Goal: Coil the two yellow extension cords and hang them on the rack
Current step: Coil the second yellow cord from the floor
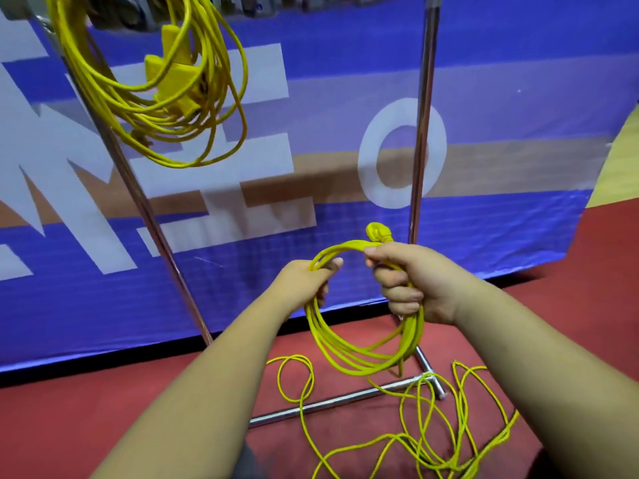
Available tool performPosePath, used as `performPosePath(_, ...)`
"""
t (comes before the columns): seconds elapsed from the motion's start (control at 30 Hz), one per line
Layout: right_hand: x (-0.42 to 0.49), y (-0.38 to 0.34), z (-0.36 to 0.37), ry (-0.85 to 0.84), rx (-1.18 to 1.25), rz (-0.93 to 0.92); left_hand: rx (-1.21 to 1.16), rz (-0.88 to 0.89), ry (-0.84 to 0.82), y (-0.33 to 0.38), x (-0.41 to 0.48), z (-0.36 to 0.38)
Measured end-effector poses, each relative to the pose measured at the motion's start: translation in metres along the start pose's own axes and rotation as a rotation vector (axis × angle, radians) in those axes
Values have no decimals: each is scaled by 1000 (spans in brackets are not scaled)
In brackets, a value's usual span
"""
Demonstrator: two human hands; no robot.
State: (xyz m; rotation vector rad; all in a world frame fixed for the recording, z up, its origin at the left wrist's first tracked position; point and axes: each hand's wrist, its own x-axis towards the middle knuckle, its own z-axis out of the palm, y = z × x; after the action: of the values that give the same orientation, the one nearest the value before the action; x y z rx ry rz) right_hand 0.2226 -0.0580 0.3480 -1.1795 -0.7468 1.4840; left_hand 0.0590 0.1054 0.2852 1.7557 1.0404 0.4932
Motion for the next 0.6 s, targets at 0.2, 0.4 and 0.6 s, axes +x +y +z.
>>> performPosePath(0.2,19,7,-16,190,-146,-49,173,-35,-138,-23,23,16)
performPosePath(0.4,37,8,-45,423,-148,-133,296,-400,-499,-55,27,49)
performPosePath(0.6,42,3,-69,583,-58,-162,706,-266,-567,-83,29,109)
